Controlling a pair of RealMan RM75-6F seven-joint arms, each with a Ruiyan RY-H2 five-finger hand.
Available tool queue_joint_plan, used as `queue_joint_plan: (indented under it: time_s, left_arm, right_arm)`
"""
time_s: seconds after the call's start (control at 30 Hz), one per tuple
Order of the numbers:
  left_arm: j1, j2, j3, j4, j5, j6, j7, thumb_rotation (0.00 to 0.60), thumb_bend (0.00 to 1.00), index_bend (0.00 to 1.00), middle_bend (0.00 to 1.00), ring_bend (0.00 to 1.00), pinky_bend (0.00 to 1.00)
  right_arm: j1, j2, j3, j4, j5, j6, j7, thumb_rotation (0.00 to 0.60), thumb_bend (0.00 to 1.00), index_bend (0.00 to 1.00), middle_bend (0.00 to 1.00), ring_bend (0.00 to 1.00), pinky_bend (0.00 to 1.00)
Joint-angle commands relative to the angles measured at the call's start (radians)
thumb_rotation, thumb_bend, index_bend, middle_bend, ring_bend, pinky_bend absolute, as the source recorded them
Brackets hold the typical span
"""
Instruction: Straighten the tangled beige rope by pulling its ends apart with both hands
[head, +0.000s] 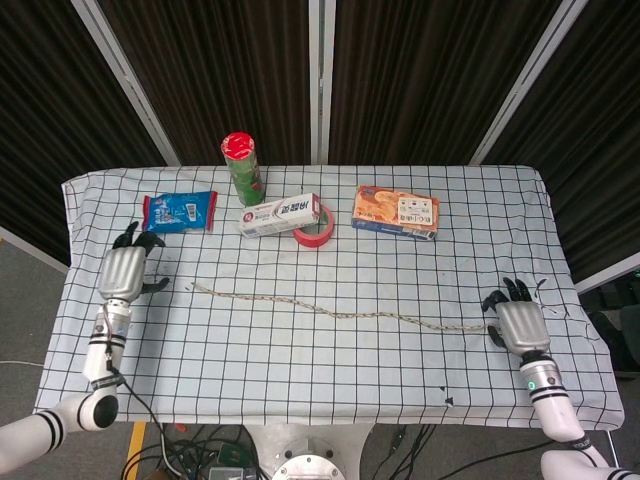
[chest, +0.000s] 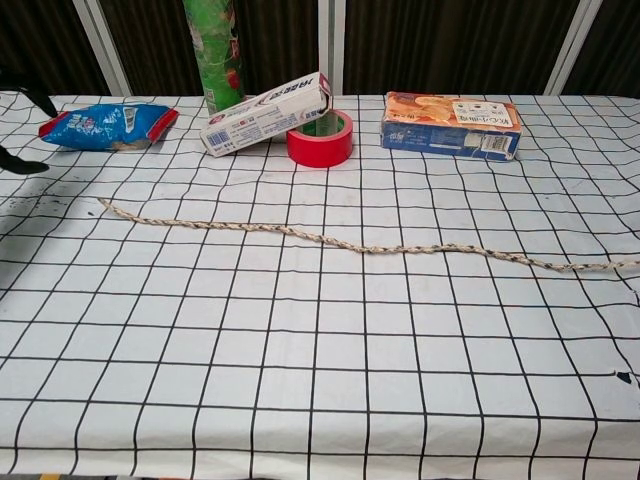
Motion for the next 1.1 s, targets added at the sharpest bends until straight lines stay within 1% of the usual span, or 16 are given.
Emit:
queue_joint_plan:
  time_s: [0.03, 0.13, 0.3, 0.37, 0.53, 0.63, 0.67, 0.8, 0.93, 0.97, 1.0, 1.1]
  left_arm:
    - [0.009, 0.011, -0.006, -0.009, 0.009, 0.017, -0.012, 0.600, 0.12, 0.31, 0.21, 0.04, 0.18]
    - [0.020, 0.027, -0.013, -0.021, 0.022, 0.042, -0.025, 0.600, 0.11, 0.31, 0.21, 0.04, 0.18]
    - [0.046, 0.062, -0.021, -0.059, 0.042, 0.086, -0.046, 0.600, 0.08, 0.30, 0.21, 0.04, 0.18]
    - [0.057, 0.080, -0.023, -0.085, 0.054, 0.105, -0.055, 0.600, 0.07, 0.29, 0.20, 0.04, 0.18]
    - [0.102, 0.136, -0.010, -0.177, 0.132, 0.202, -0.073, 0.600, 0.02, 0.22, 0.20, 0.04, 0.18]
    - [0.140, 0.168, 0.021, -0.219, 0.195, 0.265, -0.080, 0.600, 0.00, 0.19, 0.19, 0.04, 0.17]
    - [0.155, 0.185, 0.042, -0.237, 0.216, 0.274, -0.074, 0.600, 0.00, 0.18, 0.18, 0.03, 0.17]
    - [0.195, 0.248, 0.103, -0.297, 0.259, 0.277, -0.048, 0.600, 0.00, 0.15, 0.12, 0.00, 0.13]
    - [0.228, 0.285, 0.133, -0.322, 0.282, 0.295, -0.039, 0.600, 0.00, 0.13, 0.07, 0.00, 0.11]
    - [0.277, 0.303, 0.168, -0.287, 0.294, 0.329, -0.076, 0.600, 0.00, 0.13, 0.06, 0.00, 0.11]
    - [0.293, 0.306, 0.181, -0.263, 0.319, 0.349, -0.108, 0.600, 0.00, 0.12, 0.06, 0.00, 0.11]
    - [0.316, 0.299, 0.194, -0.220, 0.352, 0.377, -0.154, 0.600, 0.00, 0.12, 0.06, 0.00, 0.11]
  right_arm:
    - [-0.006, 0.013, 0.002, -0.014, 0.015, 0.002, -0.017, 0.600, 0.26, 0.26, 0.23, 0.00, 0.00]
    - [-0.022, 0.035, 0.009, -0.034, 0.034, 0.022, -0.025, 0.600, 0.26, 0.22, 0.22, 0.00, 0.00]
    - [-0.059, 0.094, 0.025, -0.078, 0.050, 0.081, -0.005, 0.600, 0.26, 0.19, 0.21, 0.00, 0.00]
    - [-0.072, 0.120, 0.034, -0.099, 0.054, 0.100, 0.012, 0.600, 0.26, 0.16, 0.19, 0.00, 0.00]
    - [-0.103, 0.200, 0.047, -0.161, 0.026, 0.156, 0.074, 0.600, 0.25, 0.02, 0.09, 0.00, 0.00]
    - [-0.128, 0.232, 0.041, -0.189, -0.006, 0.202, 0.094, 0.600, 0.24, 0.00, 0.04, 0.00, 0.00]
    - [-0.139, 0.241, 0.034, -0.198, -0.018, 0.217, 0.099, 0.600, 0.24, 0.00, 0.03, 0.00, 0.00]
    - [-0.173, 0.253, 0.006, -0.218, -0.048, 0.250, 0.104, 0.600, 0.24, 0.00, 0.00, 0.00, 0.00]
    - [-0.194, 0.242, -0.016, -0.203, -0.058, 0.249, 0.129, 0.600, 0.24, 0.00, 0.00, 0.00, 0.00]
    - [-0.199, 0.237, -0.021, -0.196, -0.059, 0.247, 0.134, 0.600, 0.24, 0.00, 0.00, 0.00, 0.00]
    - [-0.203, 0.233, -0.024, -0.192, -0.060, 0.247, 0.136, 0.600, 0.25, 0.00, 0.00, 0.00, 0.00]
    - [-0.210, 0.227, -0.028, -0.184, -0.068, 0.252, 0.137, 0.600, 0.25, 0.00, 0.00, 0.00, 0.00]
